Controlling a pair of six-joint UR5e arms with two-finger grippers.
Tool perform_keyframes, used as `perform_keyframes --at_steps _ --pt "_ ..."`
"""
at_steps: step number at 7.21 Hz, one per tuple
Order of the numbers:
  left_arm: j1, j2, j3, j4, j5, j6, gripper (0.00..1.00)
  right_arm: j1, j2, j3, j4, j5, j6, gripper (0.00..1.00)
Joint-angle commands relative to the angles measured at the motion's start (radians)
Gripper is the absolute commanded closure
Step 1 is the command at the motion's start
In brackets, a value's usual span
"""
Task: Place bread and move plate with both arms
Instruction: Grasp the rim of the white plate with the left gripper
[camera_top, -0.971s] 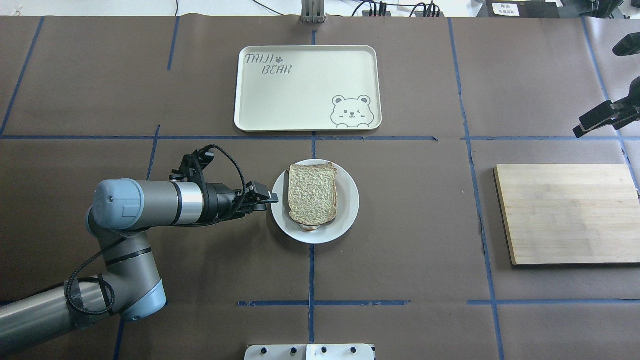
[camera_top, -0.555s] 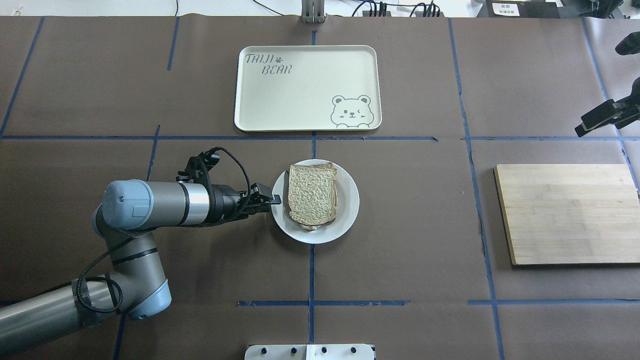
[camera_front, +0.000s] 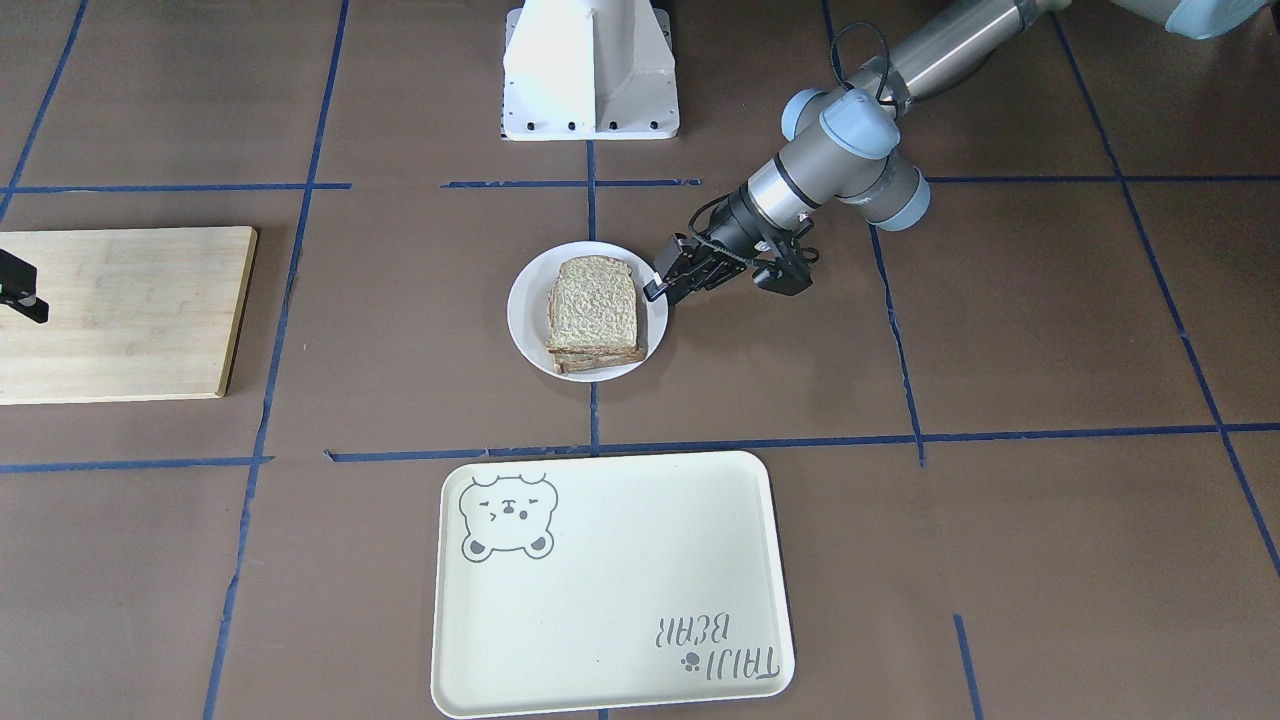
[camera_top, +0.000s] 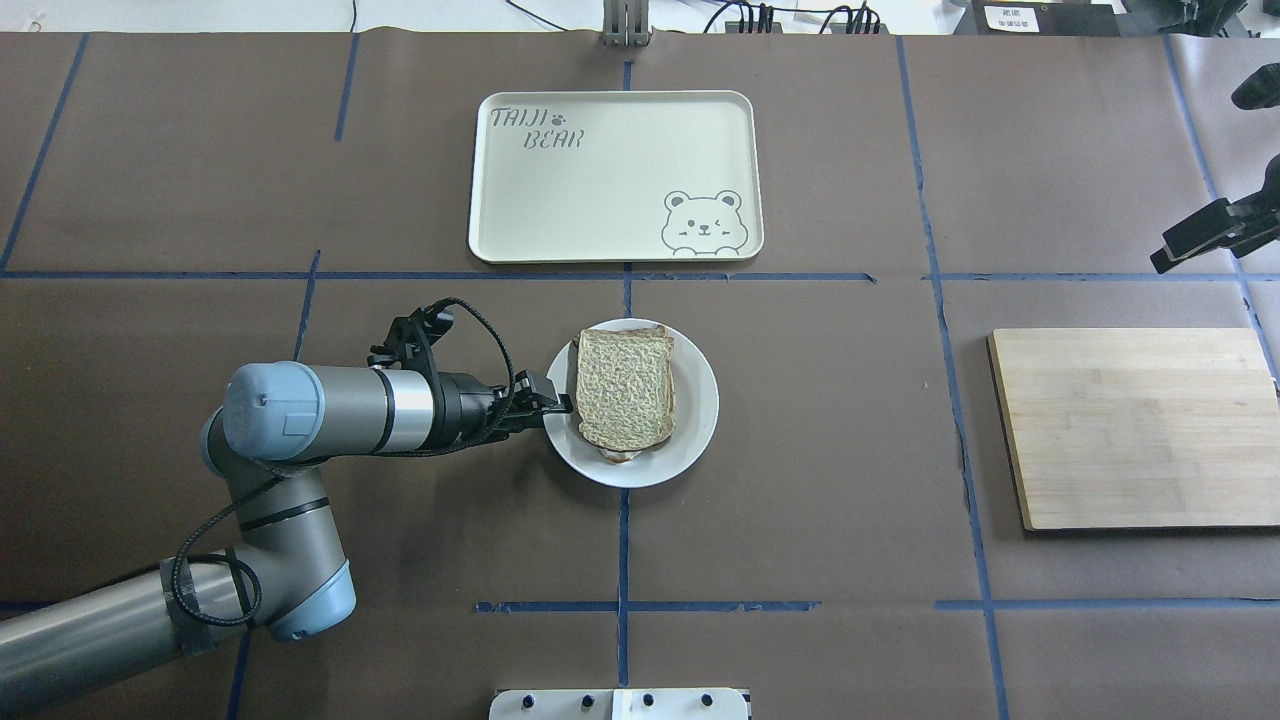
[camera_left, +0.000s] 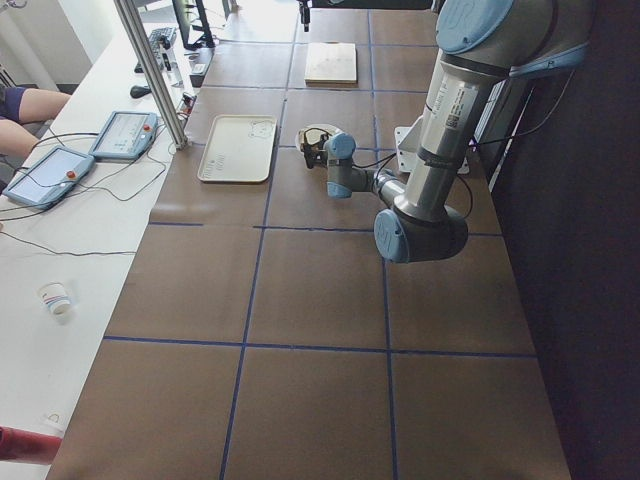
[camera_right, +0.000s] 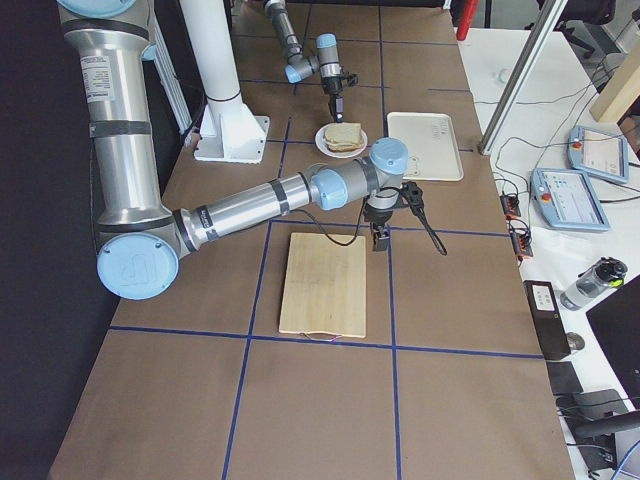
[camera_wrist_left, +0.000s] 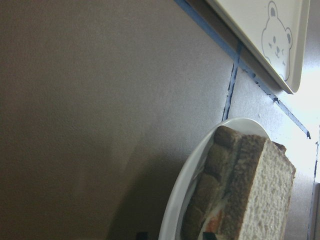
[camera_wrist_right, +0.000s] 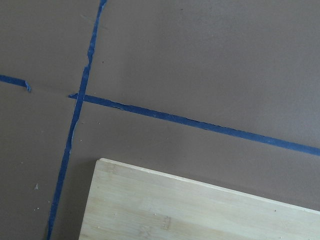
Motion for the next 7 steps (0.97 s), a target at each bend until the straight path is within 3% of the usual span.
perform_keyframes --at_steps 1,4,7 --pt "0.011 -0.023 0.017 0.001 0.002 0.0 0.56 0.0 0.0 0.0 0.0 0.0 0.0 0.0" --pt "0.012 -0.023 0.022 0.001 0.0 0.0 0.68 0.002 0.002 0.0 0.001 -0.001 0.0 0.0" --pt "0.017 -0.032 0.028 0.001 0.0 0.0 0.67 0.008 0.002 0.0 0.0 0.0 0.0 0.0"
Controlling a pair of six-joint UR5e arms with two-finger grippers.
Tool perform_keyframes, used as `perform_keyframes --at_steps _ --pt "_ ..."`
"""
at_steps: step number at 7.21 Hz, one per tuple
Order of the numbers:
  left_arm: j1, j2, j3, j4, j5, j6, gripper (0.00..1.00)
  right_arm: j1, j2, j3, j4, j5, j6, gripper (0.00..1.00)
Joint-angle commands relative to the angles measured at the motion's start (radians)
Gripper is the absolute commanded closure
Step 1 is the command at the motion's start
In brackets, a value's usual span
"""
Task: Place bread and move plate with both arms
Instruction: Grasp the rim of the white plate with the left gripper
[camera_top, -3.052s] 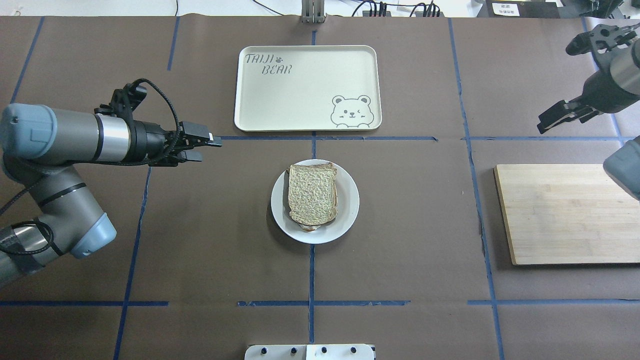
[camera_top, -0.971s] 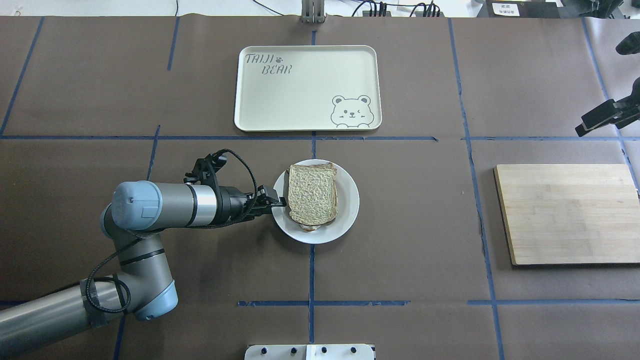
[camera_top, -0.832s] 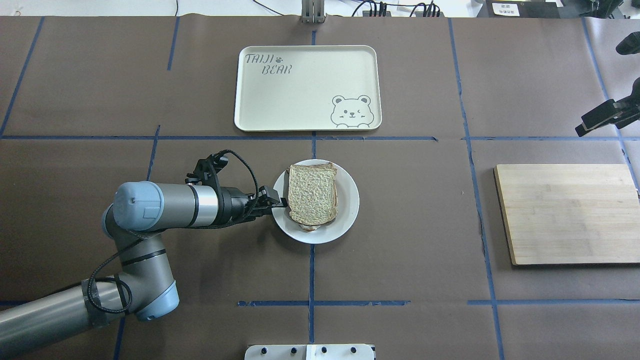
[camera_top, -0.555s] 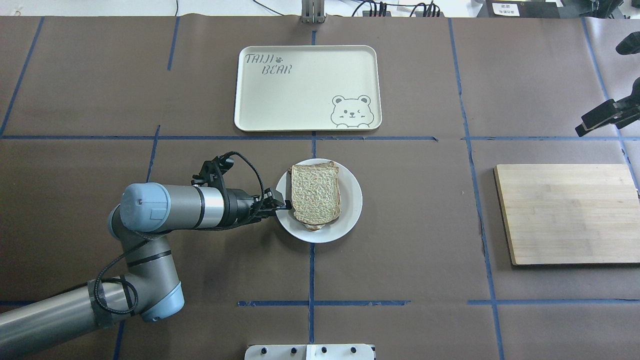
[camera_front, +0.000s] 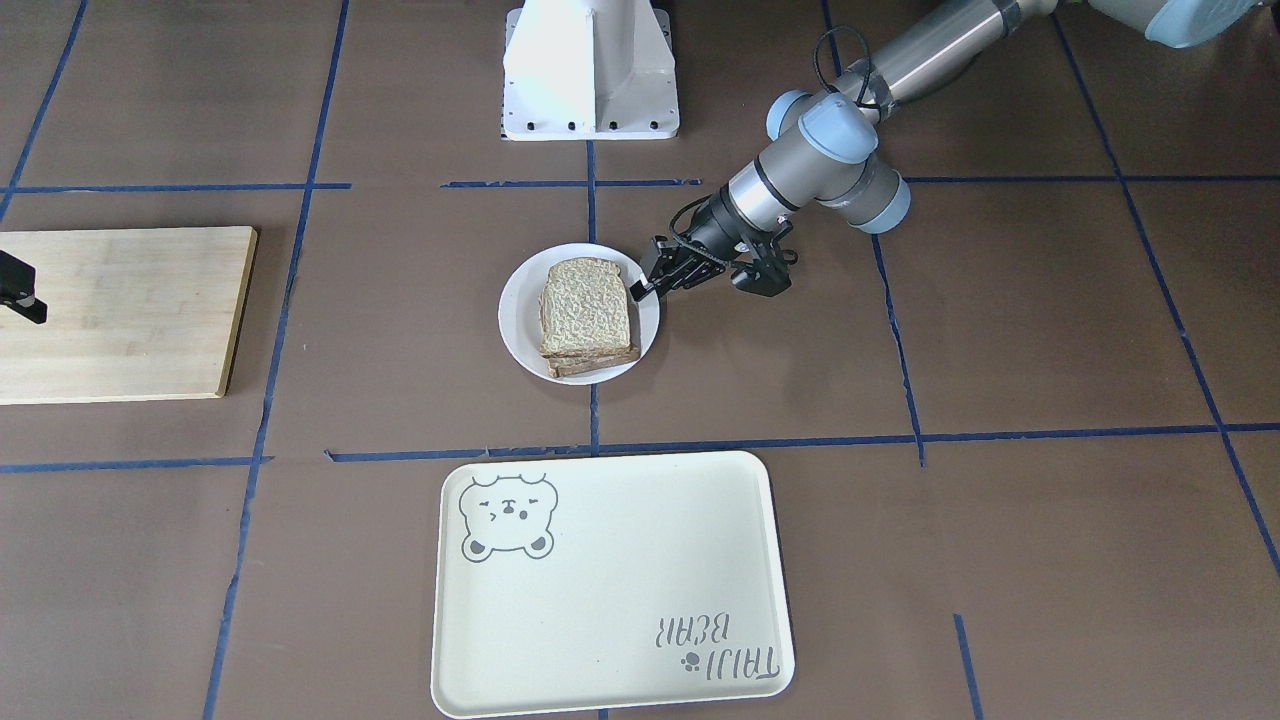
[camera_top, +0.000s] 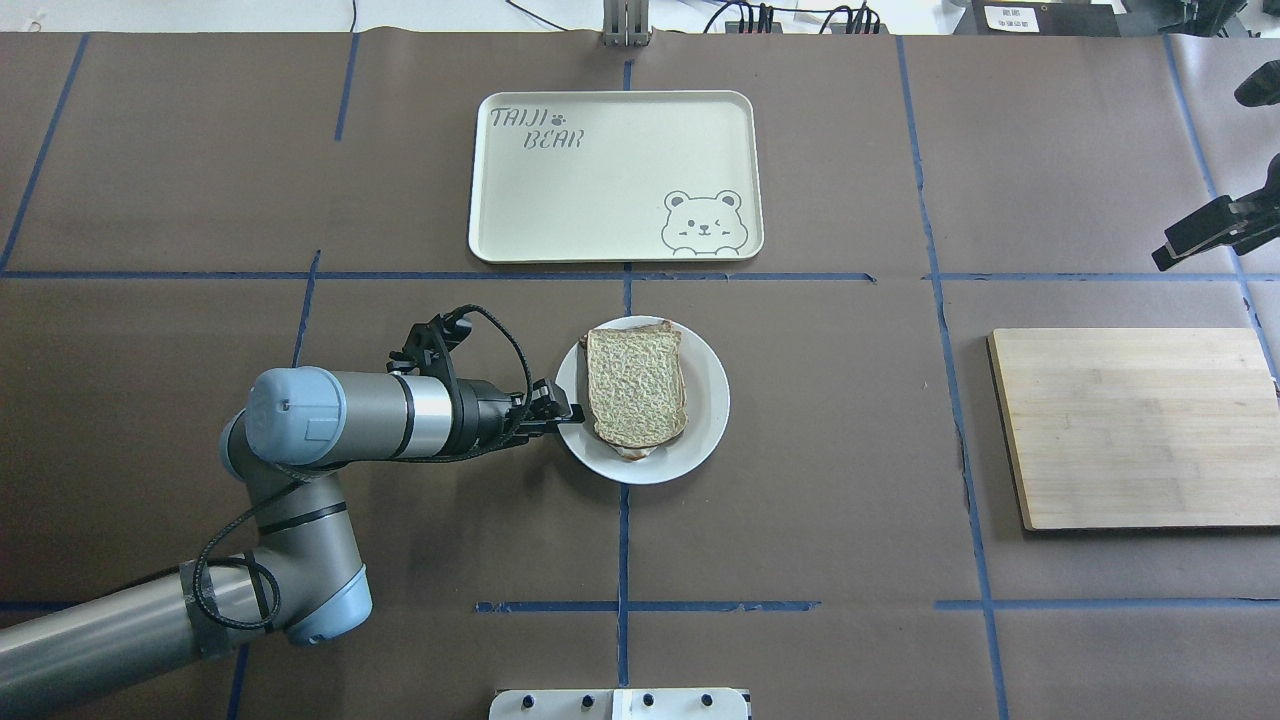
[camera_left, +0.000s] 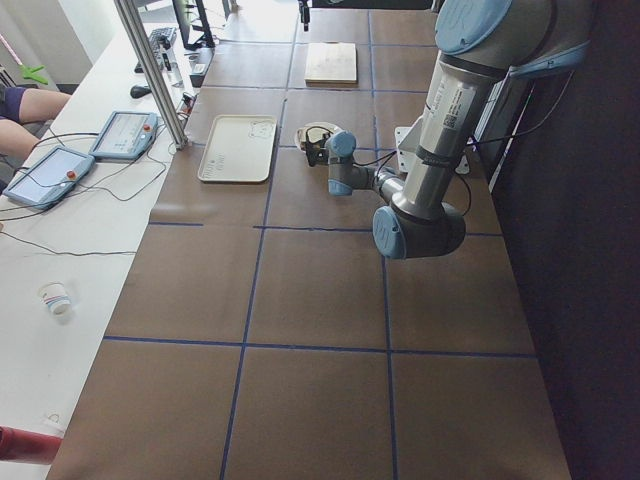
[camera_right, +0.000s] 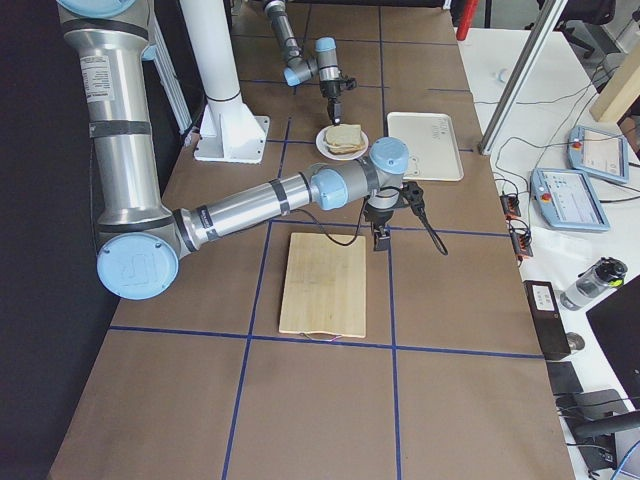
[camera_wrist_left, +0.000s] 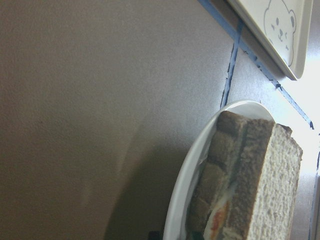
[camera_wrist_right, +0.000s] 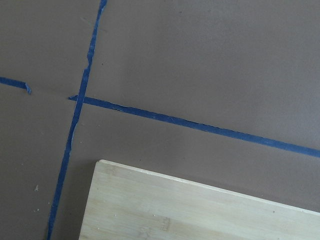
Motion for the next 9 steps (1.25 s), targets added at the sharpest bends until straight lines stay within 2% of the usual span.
perform_keyframes --at_steps 1,6,7,8,9 --pt "0.004 -0.005 0.006 0.0 0.0 0.0 0.67 0.004 0.0 0.0 -0.001 0.002 0.0 0.0" --pt "0.021 -0.026 0.027 0.0 0.02 0.0 0.65 0.004 -0.001 0.0 0.0 0.002 0.0 0.0" --pt "0.022 -0.026 0.027 0.0 0.02 0.0 0.7 0.005 -0.001 0.0 -0.001 0.002 0.0 0.0" --pt "0.022 -0.025 0.024 0.0 0.02 -0.002 0.93 0.01 -0.001 0.0 -0.001 0.005 0.0 0.0" --pt "0.021 -0.025 0.018 0.0 0.018 -0.006 0.99 0.011 -0.001 0.001 -0.001 0.006 0.0 0.0"
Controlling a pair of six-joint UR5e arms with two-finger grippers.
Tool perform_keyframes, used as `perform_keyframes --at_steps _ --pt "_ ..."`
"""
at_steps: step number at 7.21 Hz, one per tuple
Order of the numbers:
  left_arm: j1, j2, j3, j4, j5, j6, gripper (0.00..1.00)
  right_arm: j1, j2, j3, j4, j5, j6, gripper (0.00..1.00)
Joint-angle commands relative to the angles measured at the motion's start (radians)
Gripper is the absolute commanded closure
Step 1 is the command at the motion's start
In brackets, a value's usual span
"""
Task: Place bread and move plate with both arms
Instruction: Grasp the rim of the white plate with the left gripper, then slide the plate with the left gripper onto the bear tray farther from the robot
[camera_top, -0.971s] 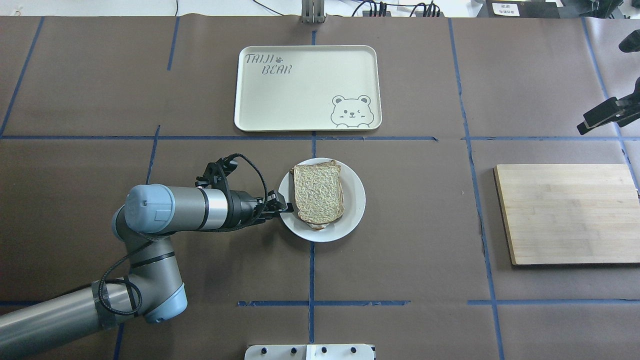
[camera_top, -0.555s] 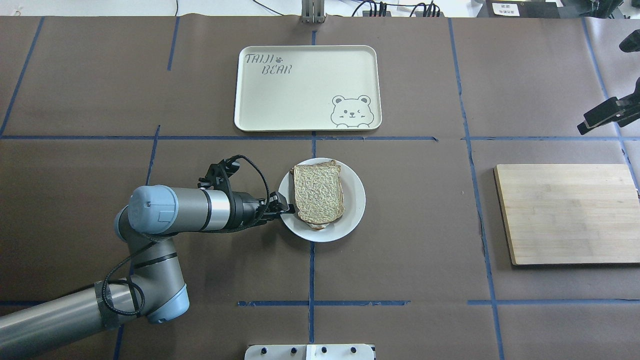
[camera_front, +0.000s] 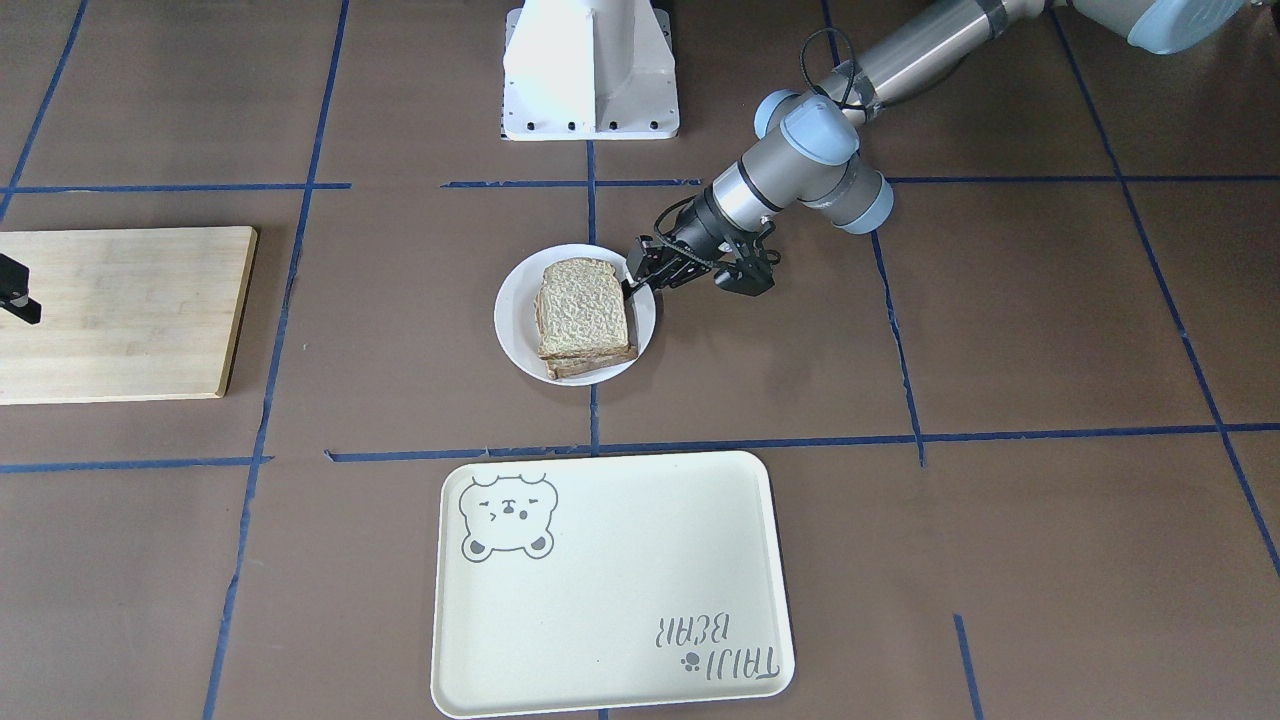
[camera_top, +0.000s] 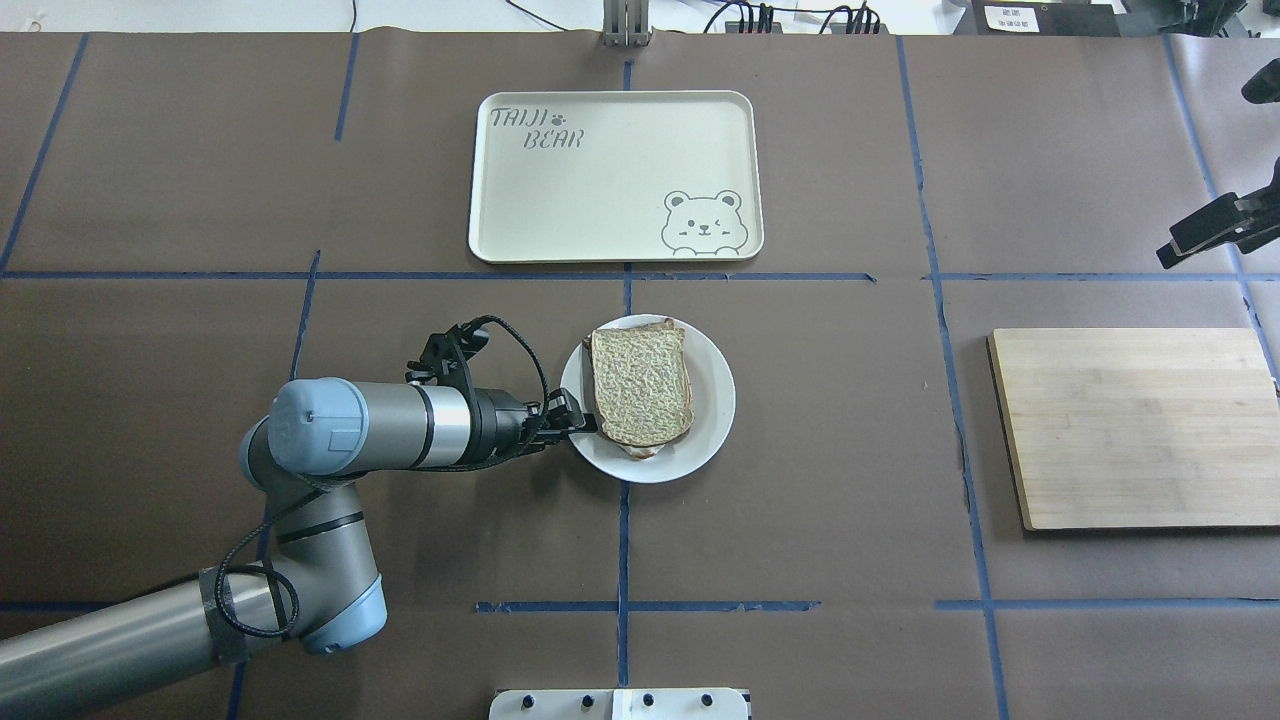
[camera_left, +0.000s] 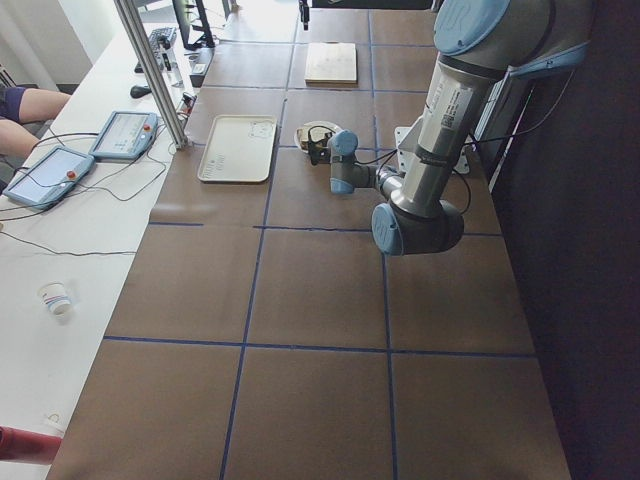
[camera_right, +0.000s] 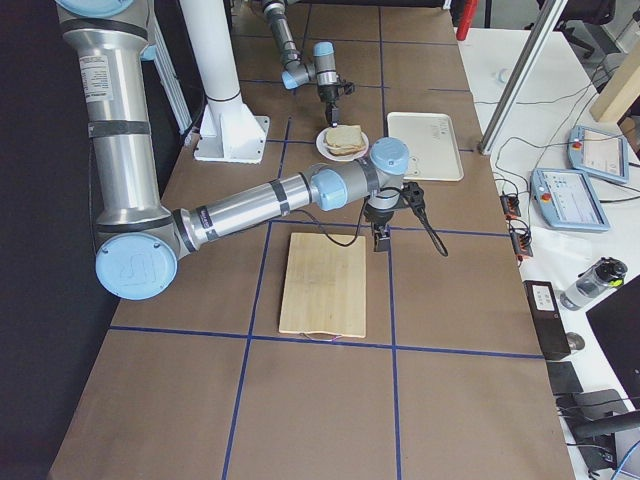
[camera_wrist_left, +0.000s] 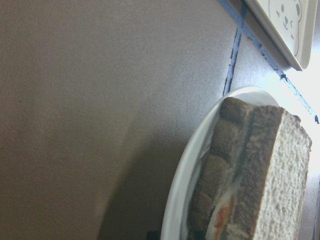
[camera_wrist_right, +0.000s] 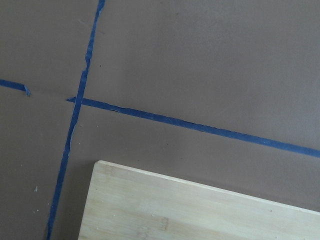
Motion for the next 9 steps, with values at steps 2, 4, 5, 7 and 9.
perform_keyframes --at_steps 2,4,5,7,9 --pt "-0.031 -0.001 -0.045 -0.001 -0.007 -0.04 1.0 0.01 0.0 0.001 0.001 0.002 -0.003 0.0" --pt "-0.051 0.0 -0.073 -0.021 -0.008 -0.082 1.0 0.02 -0.014 0.001 0.003 -0.012 -0.003 0.0" --pt "-0.054 0.0 -0.073 -0.047 -0.007 -0.125 1.0 0.021 -0.008 0.001 0.003 -0.013 0.027 0.0" --pt "-0.091 0.0 -0.071 -0.11 -0.002 -0.209 1.0 0.033 -0.014 0.0 0.004 -0.016 0.015 0.0" --pt "-0.127 -0.004 -0.062 -0.166 0.072 -0.304 1.0 0.043 -0.034 0.0 0.004 -0.016 0.014 0.0"
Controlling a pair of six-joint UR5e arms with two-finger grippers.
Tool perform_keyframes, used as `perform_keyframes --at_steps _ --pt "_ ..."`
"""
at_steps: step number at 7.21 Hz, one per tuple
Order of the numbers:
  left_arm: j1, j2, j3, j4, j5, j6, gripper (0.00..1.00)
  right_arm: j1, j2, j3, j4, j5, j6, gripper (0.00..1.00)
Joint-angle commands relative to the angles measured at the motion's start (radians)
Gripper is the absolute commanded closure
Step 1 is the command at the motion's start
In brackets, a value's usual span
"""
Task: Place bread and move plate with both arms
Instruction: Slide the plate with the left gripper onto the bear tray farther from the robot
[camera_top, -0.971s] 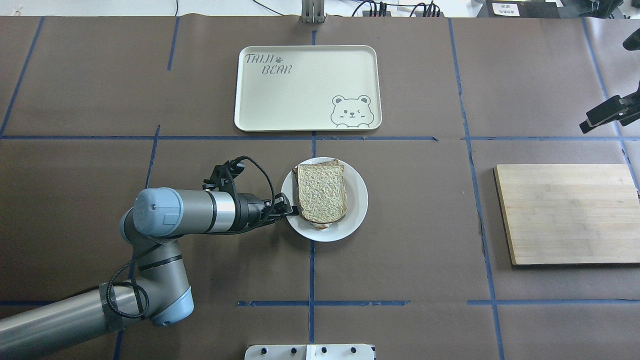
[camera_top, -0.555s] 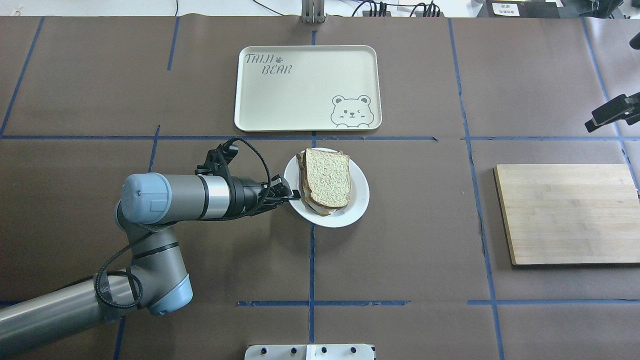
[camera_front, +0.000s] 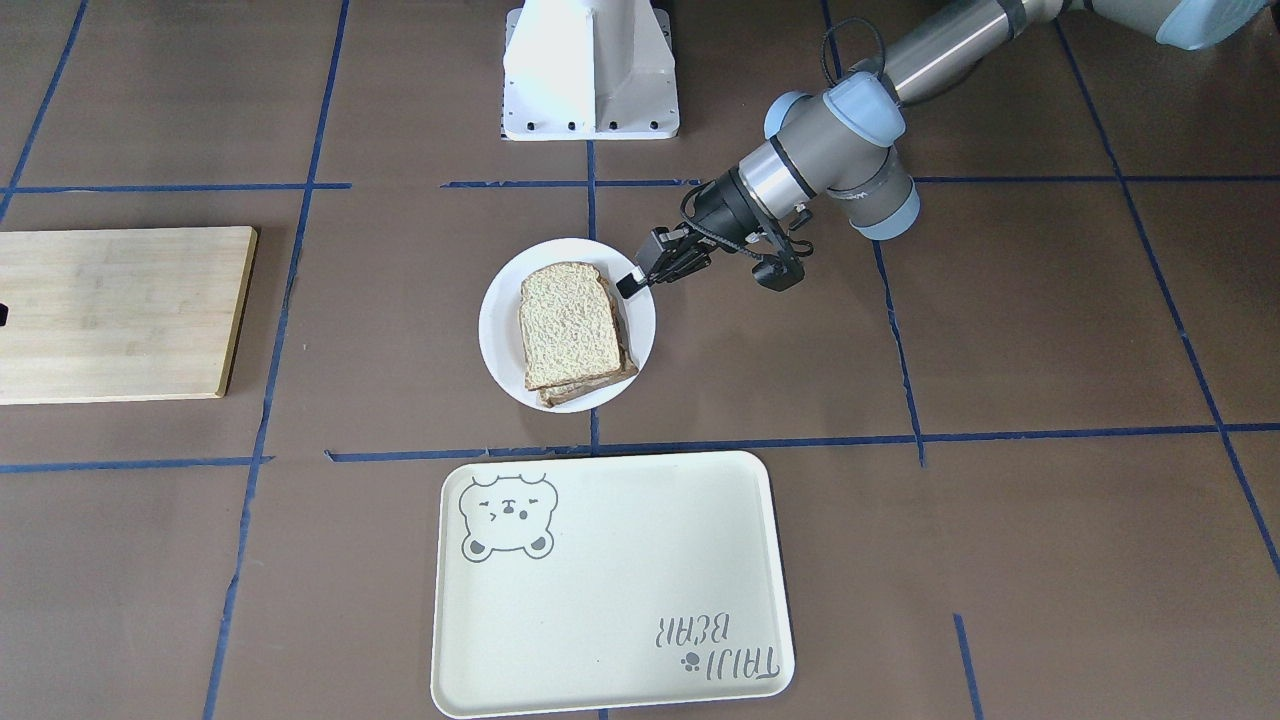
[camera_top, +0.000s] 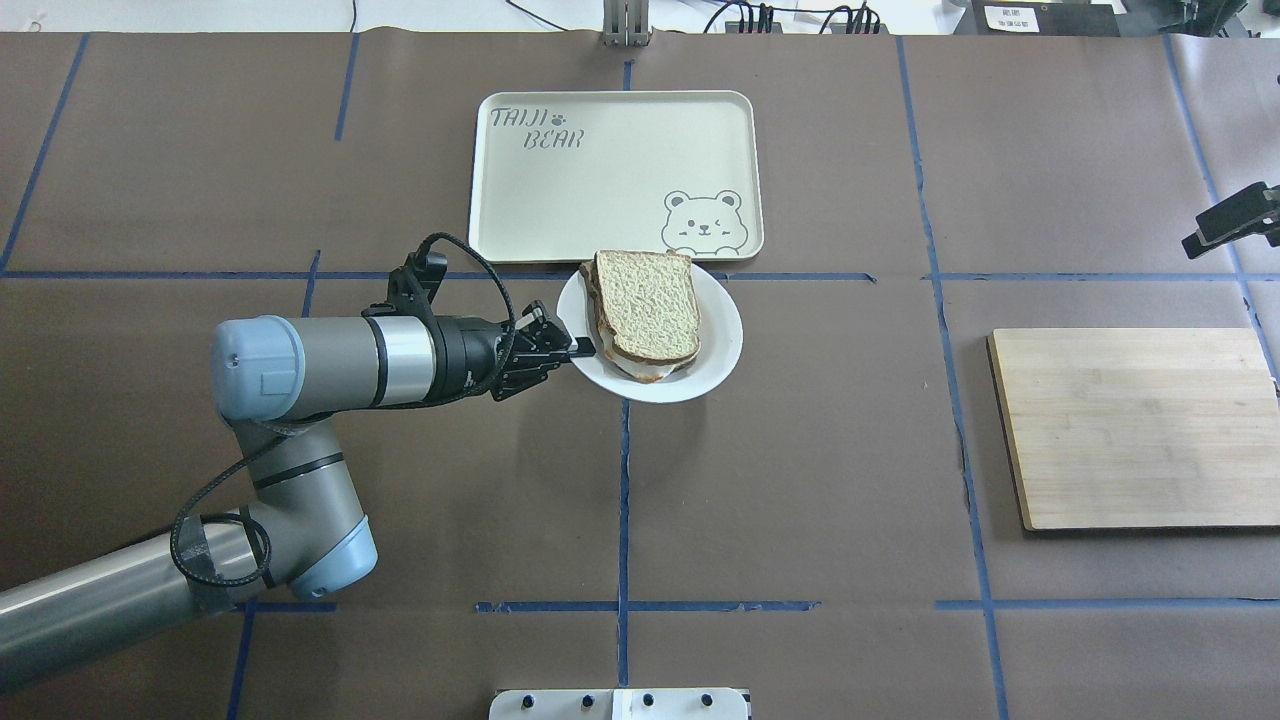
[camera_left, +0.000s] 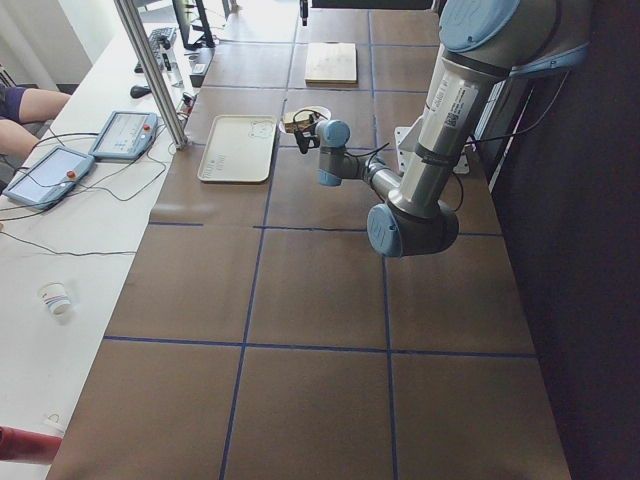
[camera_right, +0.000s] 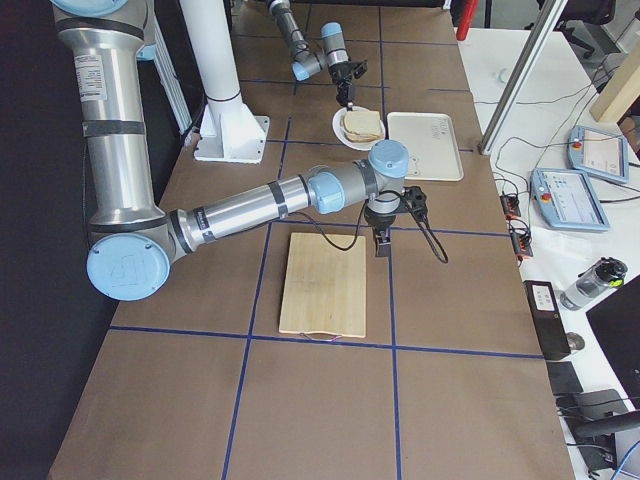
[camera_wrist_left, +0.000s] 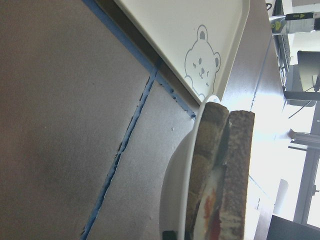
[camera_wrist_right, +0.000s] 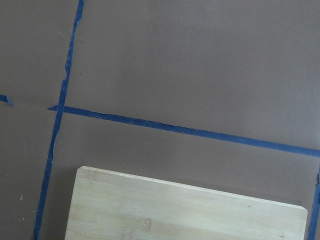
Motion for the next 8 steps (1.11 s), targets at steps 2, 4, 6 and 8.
perform_keyframes --at_steps 2,4,6,8 --pt "-0.074 -0.067 0.086 -0.061 0.143 -0.194 1.0 0.019 -0.019 -0.002 0.0 0.004 -0.002 0.0" --pt "-0.086 -0.178 0.29 -0.064 0.232 -0.211 1.0 0.03 -0.019 -0.002 -0.001 0.009 -0.001 0.0" --pt "-0.103 -0.286 0.491 -0.063 0.234 -0.211 1.0 0.033 -0.021 -0.002 -0.001 0.007 -0.004 0.0" --pt "-0.103 -0.349 0.588 -0.061 0.245 -0.211 1.0 0.033 -0.024 -0.001 -0.001 0.009 -0.004 0.0"
